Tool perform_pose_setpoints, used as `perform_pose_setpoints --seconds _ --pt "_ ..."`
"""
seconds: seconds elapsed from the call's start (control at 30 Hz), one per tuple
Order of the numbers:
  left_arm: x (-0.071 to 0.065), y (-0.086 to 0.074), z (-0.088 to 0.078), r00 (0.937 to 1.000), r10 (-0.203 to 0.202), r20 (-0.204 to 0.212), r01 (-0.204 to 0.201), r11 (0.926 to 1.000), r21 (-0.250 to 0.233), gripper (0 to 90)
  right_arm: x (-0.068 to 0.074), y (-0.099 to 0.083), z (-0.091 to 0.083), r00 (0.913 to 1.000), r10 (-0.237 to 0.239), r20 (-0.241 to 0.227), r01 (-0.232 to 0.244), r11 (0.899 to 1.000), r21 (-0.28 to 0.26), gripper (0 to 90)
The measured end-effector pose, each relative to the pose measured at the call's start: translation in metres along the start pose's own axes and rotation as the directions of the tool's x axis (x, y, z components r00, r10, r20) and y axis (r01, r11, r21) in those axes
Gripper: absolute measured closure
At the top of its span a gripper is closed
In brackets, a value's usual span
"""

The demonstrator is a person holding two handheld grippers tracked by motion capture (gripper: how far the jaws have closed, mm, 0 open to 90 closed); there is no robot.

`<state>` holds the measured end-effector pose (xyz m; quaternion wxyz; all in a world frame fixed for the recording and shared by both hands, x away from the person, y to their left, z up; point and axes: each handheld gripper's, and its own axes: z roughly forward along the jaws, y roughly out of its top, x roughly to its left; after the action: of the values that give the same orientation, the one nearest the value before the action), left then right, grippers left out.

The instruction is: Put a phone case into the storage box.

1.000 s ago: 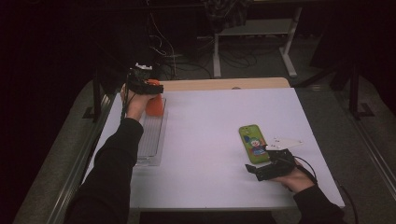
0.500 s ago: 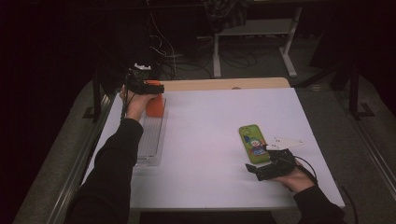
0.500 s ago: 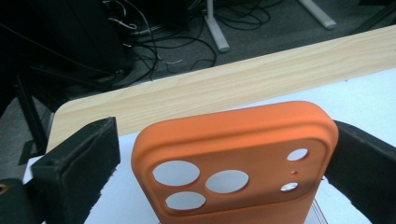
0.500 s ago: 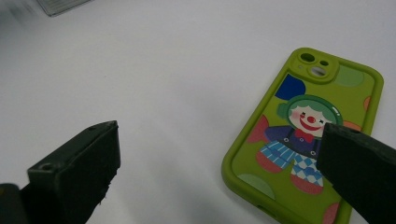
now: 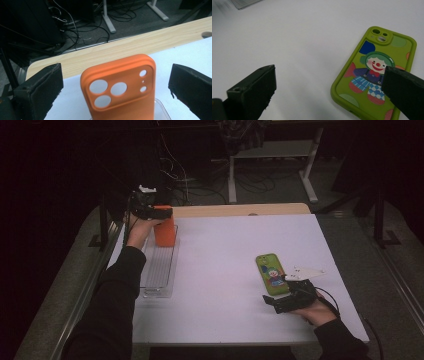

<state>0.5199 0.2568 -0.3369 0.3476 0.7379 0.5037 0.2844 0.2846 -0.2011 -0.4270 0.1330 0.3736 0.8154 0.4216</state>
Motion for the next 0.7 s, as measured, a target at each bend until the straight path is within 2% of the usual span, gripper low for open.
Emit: perform_pose_setpoints --seconds 0.1,0.17,0.33,0.4,0.57,0.7 --pt "-0.002 -0.001 -0.011 0.9983 0.028 0.052 -0.028 0.9996 0.005 0.0 -0.001 0.0 0.0 1.0 -0.003 0.003 0.003 1.0 -0.004 0.0" --pt "-0.004 -0.001 -0.021 0.9961 0.053 0.071 -0.053 0.9986 -0.004 0.0 0.0 0.0 0.0 1.0 -0.004 0.003 0.004 1.0 -0.002 0.0" --pt "-0.01 -0.004 -0.042 0.9845 0.088 0.152 -0.086 0.9961 -0.017 0.0 0.001 0.001 0.001 1.0 -0.004 0.002 0.004 1.0 0.002 0.0" --pt "-0.013 -0.006 -0.049 0.9777 0.1 0.184 -0.098 0.995 -0.019 0.0 0.002 0.0 0.001 1.0 -0.004 0.001 0.004 1.0 0.004 0.0" --pt "-0.024 -0.009 -0.067 0.9562 0.125 0.264 -0.117 0.9921 -0.046 0.0 0.001 0.0 0.002 1.0 -0.001 0.002 0.001 1.0 0.005 0.0" --pt "-0.037 -0.014 -0.079 0.9326 0.156 0.326 -0.144 0.9878 -0.06 0.0 0.001 0.0 0.003 1.0 0.004 0.002 -0.004 1.0 0.011 0.0"
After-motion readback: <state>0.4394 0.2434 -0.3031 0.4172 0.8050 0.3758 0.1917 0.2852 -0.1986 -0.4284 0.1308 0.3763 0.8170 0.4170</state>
